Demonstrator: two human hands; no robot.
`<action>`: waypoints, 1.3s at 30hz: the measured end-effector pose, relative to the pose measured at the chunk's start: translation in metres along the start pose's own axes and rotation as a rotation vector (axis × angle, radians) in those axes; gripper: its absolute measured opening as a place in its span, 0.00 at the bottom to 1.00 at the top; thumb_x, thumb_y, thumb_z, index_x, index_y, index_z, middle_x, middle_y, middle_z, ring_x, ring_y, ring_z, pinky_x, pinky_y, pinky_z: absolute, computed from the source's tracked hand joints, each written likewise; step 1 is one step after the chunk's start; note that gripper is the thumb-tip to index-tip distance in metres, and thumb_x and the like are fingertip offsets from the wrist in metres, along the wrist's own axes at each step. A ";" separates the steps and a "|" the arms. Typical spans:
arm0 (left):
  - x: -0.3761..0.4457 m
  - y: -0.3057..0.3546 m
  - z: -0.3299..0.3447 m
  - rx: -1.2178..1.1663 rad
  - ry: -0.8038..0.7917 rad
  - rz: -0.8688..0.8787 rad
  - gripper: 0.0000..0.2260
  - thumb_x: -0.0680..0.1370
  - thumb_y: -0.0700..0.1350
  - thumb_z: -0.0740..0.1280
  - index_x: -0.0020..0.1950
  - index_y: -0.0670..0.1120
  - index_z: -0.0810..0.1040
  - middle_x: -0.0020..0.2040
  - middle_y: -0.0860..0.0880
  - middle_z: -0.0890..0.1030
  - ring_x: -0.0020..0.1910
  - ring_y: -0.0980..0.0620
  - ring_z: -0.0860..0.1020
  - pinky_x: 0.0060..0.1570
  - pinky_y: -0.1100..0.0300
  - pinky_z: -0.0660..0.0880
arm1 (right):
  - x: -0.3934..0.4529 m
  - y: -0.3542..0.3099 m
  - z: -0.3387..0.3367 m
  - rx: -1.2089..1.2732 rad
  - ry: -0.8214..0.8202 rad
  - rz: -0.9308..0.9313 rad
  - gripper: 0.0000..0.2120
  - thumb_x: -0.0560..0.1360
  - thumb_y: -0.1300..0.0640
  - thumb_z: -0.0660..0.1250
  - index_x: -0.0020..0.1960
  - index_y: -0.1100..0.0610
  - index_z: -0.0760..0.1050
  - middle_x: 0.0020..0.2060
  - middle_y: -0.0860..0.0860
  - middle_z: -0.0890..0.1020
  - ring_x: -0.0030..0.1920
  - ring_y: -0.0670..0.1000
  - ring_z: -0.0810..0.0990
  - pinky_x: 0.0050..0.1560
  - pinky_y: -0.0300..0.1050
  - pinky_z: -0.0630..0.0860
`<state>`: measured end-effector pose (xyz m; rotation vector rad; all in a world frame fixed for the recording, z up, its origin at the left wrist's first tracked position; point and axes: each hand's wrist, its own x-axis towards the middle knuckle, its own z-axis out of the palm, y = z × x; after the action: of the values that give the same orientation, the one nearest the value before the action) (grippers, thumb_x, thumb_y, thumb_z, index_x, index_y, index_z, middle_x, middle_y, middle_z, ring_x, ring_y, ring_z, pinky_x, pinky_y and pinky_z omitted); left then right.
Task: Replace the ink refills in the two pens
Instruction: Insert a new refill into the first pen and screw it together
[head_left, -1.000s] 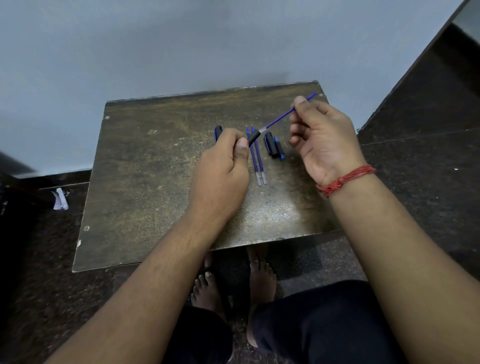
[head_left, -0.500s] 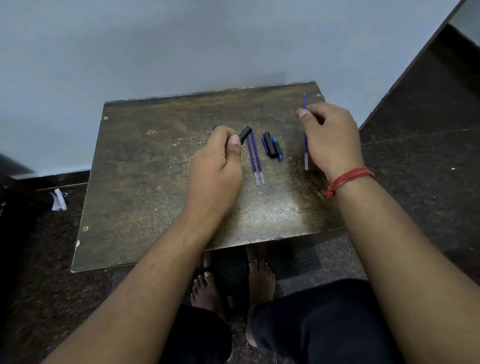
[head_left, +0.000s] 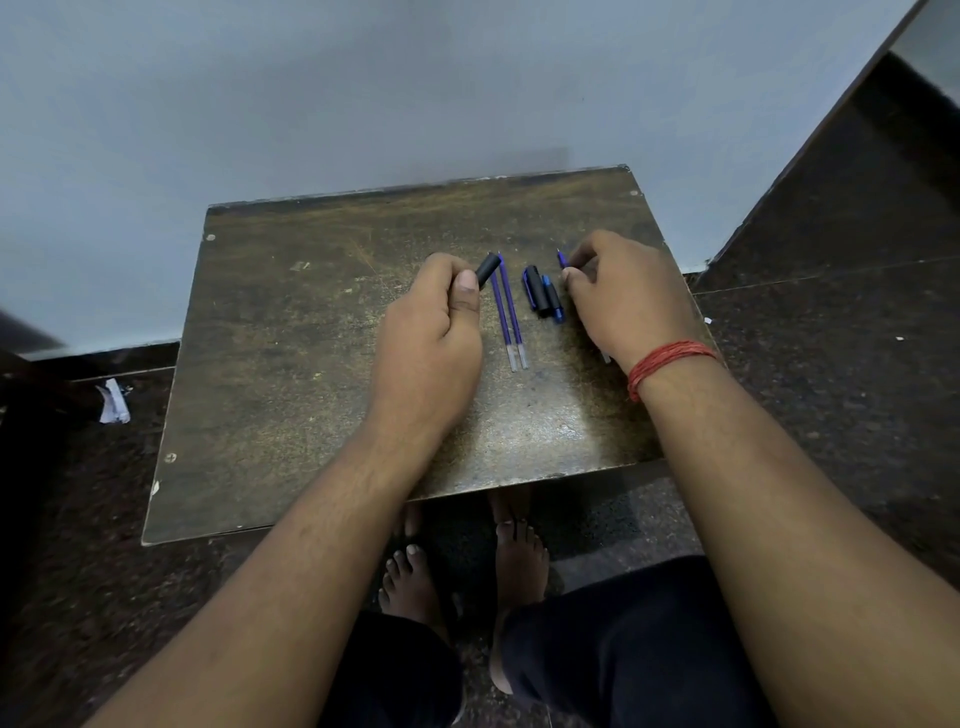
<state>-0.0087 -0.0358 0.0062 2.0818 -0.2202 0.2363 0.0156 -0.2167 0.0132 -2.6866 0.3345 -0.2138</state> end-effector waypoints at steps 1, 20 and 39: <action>0.000 0.000 0.000 0.000 0.000 -0.001 0.09 0.85 0.46 0.58 0.47 0.48 0.73 0.30 0.56 0.70 0.27 0.59 0.67 0.28 0.61 0.61 | 0.000 0.000 0.000 0.003 -0.003 0.003 0.09 0.80 0.50 0.65 0.57 0.52 0.79 0.51 0.52 0.83 0.53 0.55 0.80 0.53 0.51 0.78; 0.009 -0.004 -0.009 -0.059 0.138 -0.090 0.11 0.85 0.45 0.57 0.45 0.46 0.72 0.33 0.56 0.70 0.31 0.62 0.68 0.29 0.66 0.62 | -0.014 -0.027 -0.002 -0.066 -0.085 -0.159 0.07 0.78 0.46 0.66 0.49 0.49 0.78 0.42 0.48 0.82 0.43 0.54 0.79 0.41 0.44 0.69; 0.009 -0.002 -0.009 -0.099 0.144 -0.131 0.11 0.85 0.45 0.56 0.45 0.46 0.72 0.33 0.55 0.71 0.31 0.62 0.67 0.30 0.65 0.64 | -0.021 -0.044 0.009 -0.289 -0.270 -0.123 0.17 0.77 0.53 0.67 0.35 0.55 0.62 0.32 0.51 0.68 0.33 0.55 0.73 0.37 0.48 0.71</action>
<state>-0.0002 -0.0274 0.0112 1.9624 -0.0077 0.2890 0.0065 -0.1689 0.0221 -2.9752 0.1242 0.1751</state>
